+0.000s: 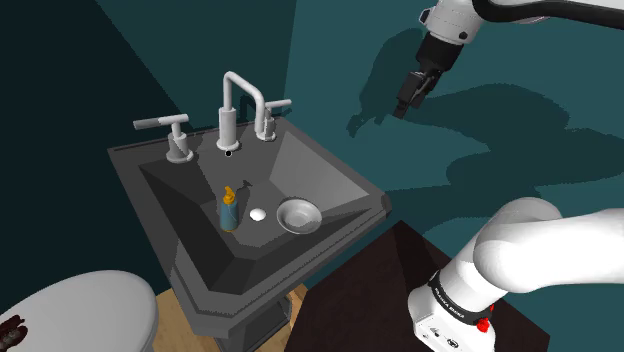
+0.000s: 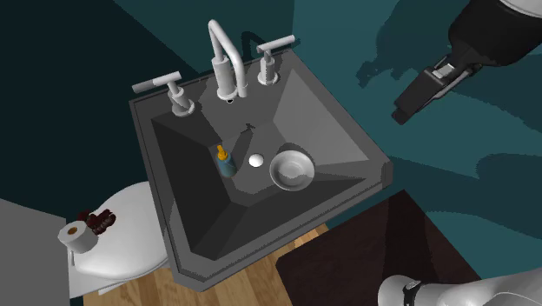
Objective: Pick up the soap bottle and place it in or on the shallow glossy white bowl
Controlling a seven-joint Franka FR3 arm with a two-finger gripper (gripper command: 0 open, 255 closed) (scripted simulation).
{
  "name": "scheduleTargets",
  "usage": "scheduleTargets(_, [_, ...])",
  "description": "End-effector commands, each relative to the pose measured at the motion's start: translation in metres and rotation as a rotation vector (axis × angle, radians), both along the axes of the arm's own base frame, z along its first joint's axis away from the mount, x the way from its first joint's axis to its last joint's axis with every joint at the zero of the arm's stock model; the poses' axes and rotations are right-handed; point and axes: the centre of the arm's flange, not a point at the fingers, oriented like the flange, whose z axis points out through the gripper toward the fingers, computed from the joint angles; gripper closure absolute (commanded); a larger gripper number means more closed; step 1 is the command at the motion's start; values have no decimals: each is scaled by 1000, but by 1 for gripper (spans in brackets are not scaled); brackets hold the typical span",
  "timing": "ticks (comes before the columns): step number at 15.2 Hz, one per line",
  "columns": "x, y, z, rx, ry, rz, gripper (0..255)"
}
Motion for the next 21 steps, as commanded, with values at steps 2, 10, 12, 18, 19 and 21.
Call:
scheduleTargets(2, [7, 6, -9, 3, 0, 0, 0])
scheduleTargets(10, [63, 57, -79, 28, -4, 3, 0])
scheduleTargets(12, [77, 70, -96, 34, -5, 4, 0])
scheduleTargets(18, [119, 110, -148, 53, -8, 7, 0])
scheduleTargets(19, [126, 117, -156, 56, -8, 7, 0])
scheduleTargets(21, [140, 130, -173, 62, -9, 8, 0])
